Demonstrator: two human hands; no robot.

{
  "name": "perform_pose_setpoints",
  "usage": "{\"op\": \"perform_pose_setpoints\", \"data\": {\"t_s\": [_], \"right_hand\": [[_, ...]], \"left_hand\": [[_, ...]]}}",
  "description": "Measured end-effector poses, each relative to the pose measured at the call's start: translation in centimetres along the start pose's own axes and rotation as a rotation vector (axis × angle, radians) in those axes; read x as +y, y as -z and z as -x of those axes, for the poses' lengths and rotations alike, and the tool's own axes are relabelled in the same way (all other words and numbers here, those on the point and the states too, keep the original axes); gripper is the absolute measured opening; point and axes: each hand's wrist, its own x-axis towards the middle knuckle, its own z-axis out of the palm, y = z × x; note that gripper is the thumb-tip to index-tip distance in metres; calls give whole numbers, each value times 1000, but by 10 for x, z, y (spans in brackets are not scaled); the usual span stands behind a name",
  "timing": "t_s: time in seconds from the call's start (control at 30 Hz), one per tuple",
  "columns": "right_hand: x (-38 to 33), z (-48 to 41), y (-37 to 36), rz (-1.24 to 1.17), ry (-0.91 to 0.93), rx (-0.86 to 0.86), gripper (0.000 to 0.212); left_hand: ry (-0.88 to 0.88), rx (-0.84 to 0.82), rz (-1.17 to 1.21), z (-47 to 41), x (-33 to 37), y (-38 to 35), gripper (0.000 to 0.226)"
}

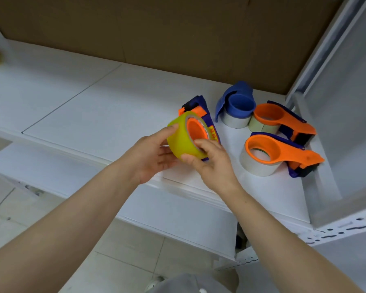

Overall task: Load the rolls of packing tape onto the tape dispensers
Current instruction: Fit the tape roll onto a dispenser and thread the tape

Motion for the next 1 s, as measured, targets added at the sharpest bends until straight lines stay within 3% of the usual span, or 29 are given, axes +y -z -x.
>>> {"op": "perform_pose_setpoints", "data": {"t_s": [0.1,0.2,0.3,0.4,0.67,0.73,0.83,1.0], "right_hand": [[-6,1,-3,-303,-131,-7,31],[-7,4,1,-367,-211,-4,23],[-14,3,8,-518,-420,47,12],[-14,-3,15,-518,-543,153,18],[-13,0,12,-308,-223,182,13],[-8,5,8,-231,-148,178,20],[0,14,5,-163,-86,195,32],[7,27,1,-141,3,237,27]], "left_hand": [[-131,-53,45,3,4,-14,22],[-246,-47,24,3,-6,-23,22],[-305,-39,-17,3,-20,-26,27],[-375,-50,-66,6,-26,-28,34],[-428,13,-71,9,-33,-40,27],[-417,38,-45,9,-32,-43,26],[-409,67,-31,7,-31,-46,24],[-368,94,24,4,-29,-49,23]]}}
